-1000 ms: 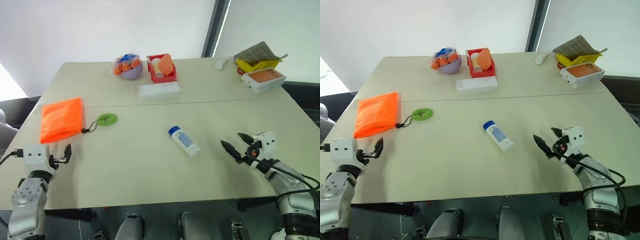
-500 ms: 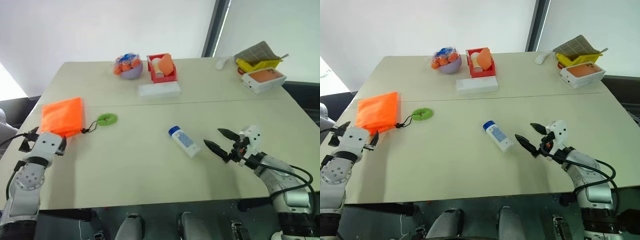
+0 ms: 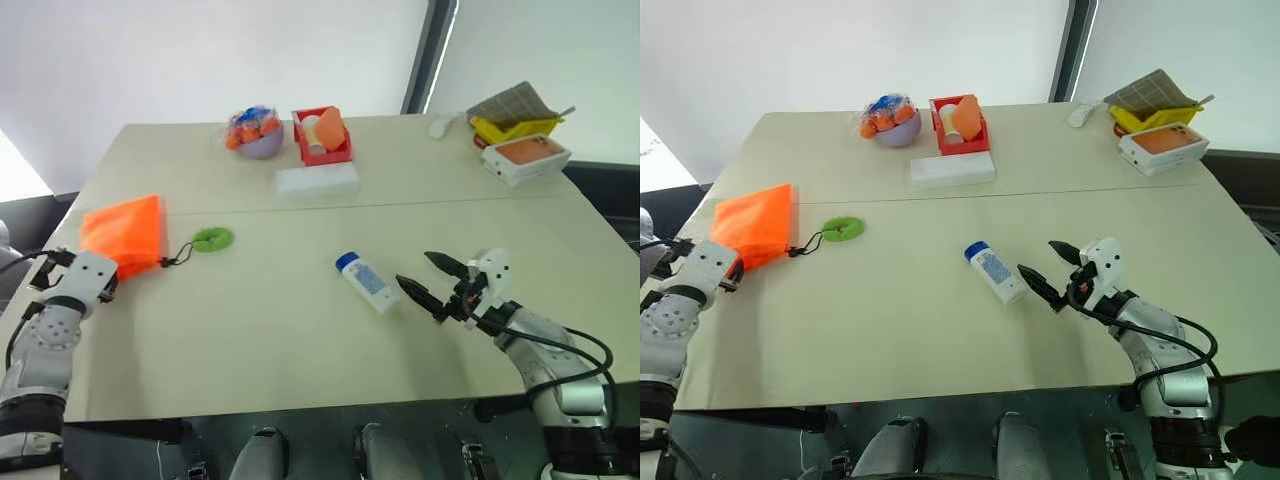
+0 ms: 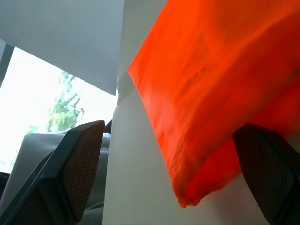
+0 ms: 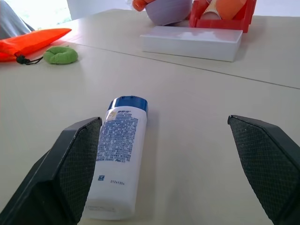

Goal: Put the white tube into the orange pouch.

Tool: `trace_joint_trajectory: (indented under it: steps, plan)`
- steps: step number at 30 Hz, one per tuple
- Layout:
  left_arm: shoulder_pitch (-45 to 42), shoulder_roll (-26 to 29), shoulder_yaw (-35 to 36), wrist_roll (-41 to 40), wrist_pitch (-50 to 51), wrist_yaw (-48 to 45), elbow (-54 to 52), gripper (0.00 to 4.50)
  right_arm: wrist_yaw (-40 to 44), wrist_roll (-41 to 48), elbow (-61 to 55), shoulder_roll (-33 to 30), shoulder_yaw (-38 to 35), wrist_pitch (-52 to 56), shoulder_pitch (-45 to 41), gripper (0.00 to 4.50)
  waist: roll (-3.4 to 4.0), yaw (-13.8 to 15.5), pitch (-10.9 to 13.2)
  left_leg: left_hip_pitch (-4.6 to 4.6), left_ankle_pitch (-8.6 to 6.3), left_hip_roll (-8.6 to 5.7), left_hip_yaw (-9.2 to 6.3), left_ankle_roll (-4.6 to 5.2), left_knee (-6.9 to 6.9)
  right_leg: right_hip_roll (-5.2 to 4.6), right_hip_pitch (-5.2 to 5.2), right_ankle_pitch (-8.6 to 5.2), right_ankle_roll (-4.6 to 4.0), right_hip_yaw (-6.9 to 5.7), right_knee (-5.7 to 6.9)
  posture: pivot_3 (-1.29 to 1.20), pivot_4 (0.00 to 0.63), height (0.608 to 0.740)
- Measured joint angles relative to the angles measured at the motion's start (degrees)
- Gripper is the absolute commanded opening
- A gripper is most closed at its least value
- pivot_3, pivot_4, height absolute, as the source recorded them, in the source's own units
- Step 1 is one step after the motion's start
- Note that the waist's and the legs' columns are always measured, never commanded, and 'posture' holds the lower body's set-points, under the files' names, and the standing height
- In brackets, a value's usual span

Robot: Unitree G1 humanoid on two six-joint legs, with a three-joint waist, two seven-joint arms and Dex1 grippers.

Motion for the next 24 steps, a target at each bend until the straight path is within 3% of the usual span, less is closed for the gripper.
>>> trace_joint_trajectory:
  steps: [12,24]
  plan:
    - [3.72,0.00,0.45,-3.30,-3.75,-2.46,-1.91,4.50,4.49,1.81,-7.19,-1.95,6.61,4.83,-0.04,4.47,-0.02,0.03,-0.02,0.03,0.00,0.01,-0.01,0.00,0.00,-0.02,0.02,0.00,-0.01,0.00,0.02,0.00,0.150,0.740]
    - [-5.14,1.77,-2.83,-0.99,-4.84,-0.37,9.39,4.50,5.02,0.53,-11.33,-2.91,12.95,6.44,-1.94,4.47,-0.13,0.05,-0.08,0.02,0.00,0.00,-0.01,-0.01,0.01,0.00,0.02,0.01,0.02,-0.03,0.04,0.00,0.150,0.740]
